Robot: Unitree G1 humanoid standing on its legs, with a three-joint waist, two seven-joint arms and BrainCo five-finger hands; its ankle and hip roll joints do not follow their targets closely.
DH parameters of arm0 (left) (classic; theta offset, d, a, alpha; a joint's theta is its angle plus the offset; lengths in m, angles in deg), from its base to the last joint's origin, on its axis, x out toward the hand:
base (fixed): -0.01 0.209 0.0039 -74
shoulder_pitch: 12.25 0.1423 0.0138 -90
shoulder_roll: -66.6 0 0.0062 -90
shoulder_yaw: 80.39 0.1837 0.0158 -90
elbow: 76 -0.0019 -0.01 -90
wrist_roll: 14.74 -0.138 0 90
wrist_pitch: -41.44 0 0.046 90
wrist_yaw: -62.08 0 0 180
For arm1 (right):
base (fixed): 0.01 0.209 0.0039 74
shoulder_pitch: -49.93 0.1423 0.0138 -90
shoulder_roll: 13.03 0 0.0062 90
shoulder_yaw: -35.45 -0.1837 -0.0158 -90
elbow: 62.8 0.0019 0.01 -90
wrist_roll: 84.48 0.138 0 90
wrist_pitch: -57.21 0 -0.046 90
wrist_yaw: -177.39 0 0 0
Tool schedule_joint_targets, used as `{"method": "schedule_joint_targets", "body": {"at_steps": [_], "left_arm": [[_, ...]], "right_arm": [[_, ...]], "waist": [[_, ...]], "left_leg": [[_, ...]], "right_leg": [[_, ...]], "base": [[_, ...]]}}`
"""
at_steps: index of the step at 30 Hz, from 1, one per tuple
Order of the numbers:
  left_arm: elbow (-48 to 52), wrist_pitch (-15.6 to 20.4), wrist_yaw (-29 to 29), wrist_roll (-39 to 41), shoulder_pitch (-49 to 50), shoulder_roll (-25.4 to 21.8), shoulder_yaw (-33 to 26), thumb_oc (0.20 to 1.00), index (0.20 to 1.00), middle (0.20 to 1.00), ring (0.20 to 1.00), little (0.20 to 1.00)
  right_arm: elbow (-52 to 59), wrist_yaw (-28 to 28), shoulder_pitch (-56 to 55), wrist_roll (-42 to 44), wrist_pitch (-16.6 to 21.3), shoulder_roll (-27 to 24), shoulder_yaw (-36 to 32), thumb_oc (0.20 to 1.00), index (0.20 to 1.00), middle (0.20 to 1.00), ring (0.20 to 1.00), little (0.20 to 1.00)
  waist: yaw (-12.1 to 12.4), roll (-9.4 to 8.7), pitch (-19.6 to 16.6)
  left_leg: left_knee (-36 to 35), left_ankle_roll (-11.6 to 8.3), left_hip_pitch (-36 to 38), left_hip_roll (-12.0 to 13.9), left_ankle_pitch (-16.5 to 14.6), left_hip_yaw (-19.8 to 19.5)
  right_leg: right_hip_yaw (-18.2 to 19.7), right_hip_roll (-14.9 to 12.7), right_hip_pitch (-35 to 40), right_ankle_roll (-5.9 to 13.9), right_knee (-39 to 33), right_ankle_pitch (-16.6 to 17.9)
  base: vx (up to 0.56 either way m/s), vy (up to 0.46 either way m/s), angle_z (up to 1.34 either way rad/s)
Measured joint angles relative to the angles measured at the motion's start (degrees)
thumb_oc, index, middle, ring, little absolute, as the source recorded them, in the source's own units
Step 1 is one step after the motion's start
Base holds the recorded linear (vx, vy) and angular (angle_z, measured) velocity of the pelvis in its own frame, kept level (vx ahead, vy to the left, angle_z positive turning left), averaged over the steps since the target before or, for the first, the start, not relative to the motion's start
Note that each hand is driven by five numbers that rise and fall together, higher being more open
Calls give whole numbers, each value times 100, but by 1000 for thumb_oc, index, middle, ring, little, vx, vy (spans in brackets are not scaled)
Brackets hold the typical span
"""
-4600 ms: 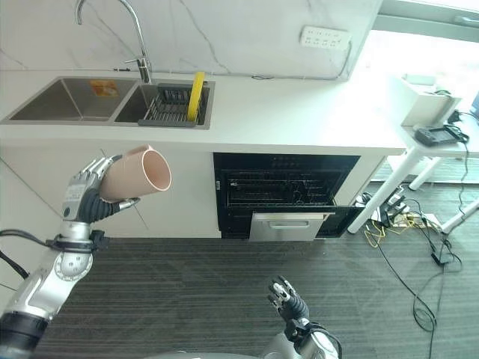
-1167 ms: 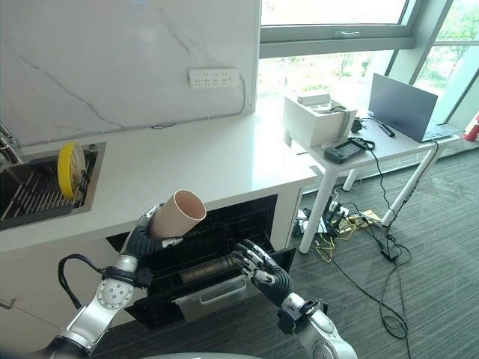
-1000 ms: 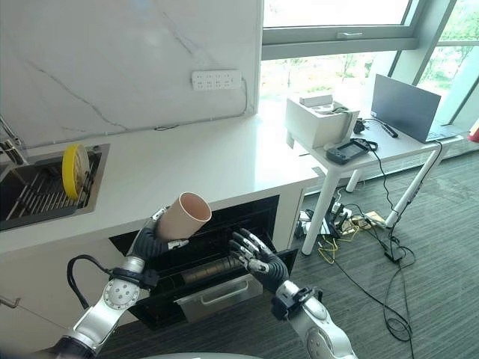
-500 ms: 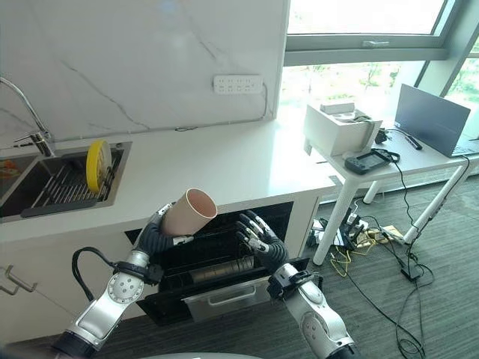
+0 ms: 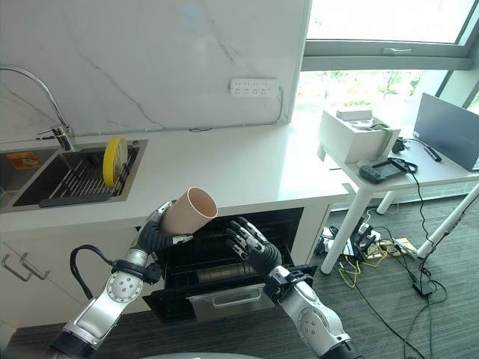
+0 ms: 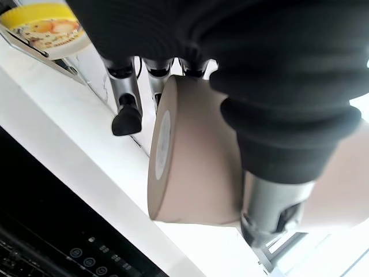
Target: Place the dishes in the dishwasher.
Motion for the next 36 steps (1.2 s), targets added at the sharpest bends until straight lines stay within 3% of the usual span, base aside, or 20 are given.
{"method": "schedule_joint_targets", "body": {"at_steps": [11,15,22,29,36], "left_arm": [[-4,-3,-59,-4,-49,-25,24,200,200,200,200,200],[-11,-26,-208,-267,-634,-10,254,200,200,200,200,200],[-136,-117,-316,-680,-1085,18,556,200,200,200,200,200],[-129,-156,-329,-891,-1117,18,659,200,200,200,200,200],[-120,-173,-189,-946,-1123,16,688,200,200,200,200,200]], "right_arm": [[371,434,99,866,-110,156,102,1000,1000,1000,1000,1000],[358,337,157,984,24,231,495,1000,1000,1000,1000,1000],[132,4,332,1091,308,324,522,1000,1000,1000,1000,1000],[25,-187,405,1303,459,351,502,1000,1000,1000,1000,1000],[16,-653,676,762,676,333,491,1000,1000,1000,1000,1000]], "waist": [[-16,-23,-18],[-9,6,-20],[-38,117,-81],[-31,114,-85],[-24,113,-86]], "left_leg": [[0,4,-5,-3,2,1],[0,6,-5,-8,4,2],[1,10,9,-8,37,15],[1,10,7,-6,36,15],[1,10,8,-6,37,3]], "right_leg": [[-3,-2,-10,-8,-1,-9],[-2,-6,-9,-9,0,-9],[4,-3,-6,-10,9,-10],[3,-4,-6,-9,26,-10],[0,-3,2,-9,25,-10]], "base": [[-6,-1,0],[0,0,0],[0,0,0],[0,0,0],[0,0,0]]}}
